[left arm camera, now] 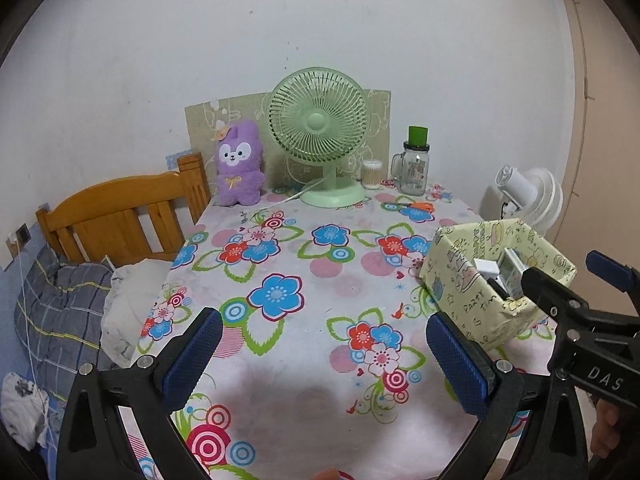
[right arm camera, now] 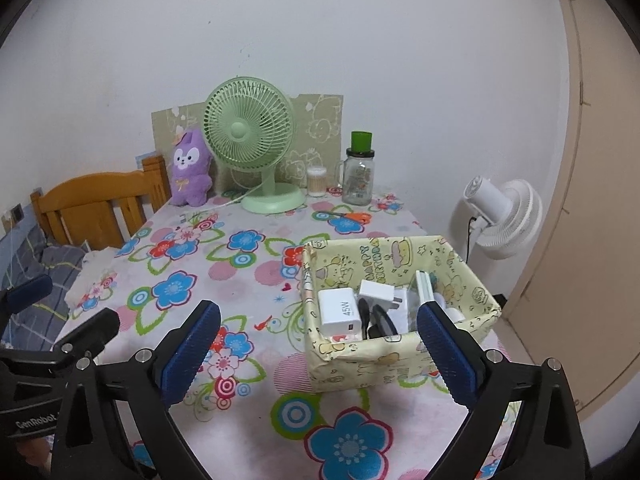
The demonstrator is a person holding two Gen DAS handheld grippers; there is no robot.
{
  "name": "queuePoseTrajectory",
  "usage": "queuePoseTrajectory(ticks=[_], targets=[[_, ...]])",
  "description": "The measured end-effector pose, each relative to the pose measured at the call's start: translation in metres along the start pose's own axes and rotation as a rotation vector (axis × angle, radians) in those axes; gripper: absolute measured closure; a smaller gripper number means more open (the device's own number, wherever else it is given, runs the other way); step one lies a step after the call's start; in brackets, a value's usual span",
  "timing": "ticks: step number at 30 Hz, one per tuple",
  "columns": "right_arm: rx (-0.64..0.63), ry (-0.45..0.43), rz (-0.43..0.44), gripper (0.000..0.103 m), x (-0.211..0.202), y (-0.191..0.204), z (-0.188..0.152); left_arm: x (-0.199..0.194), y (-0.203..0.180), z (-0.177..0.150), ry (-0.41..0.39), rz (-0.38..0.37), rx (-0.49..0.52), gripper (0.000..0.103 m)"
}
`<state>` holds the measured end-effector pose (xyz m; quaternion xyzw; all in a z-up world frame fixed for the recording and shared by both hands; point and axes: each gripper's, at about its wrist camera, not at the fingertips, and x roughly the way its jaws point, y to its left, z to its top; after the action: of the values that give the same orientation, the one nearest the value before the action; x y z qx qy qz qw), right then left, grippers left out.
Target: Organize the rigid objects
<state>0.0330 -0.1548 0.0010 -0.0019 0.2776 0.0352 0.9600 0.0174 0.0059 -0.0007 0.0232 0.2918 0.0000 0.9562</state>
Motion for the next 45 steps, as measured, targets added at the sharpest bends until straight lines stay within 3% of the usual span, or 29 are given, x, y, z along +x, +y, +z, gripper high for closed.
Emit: queuePoseTrajectory(ticks=[45], targets=[[0.031, -0.023, -0.01, 0.003, -0.0025, -0.0089, -0.0014, -0.0012, -0.0093, 0.0023, -0.024, -0.017, -0.004, 0.0]])
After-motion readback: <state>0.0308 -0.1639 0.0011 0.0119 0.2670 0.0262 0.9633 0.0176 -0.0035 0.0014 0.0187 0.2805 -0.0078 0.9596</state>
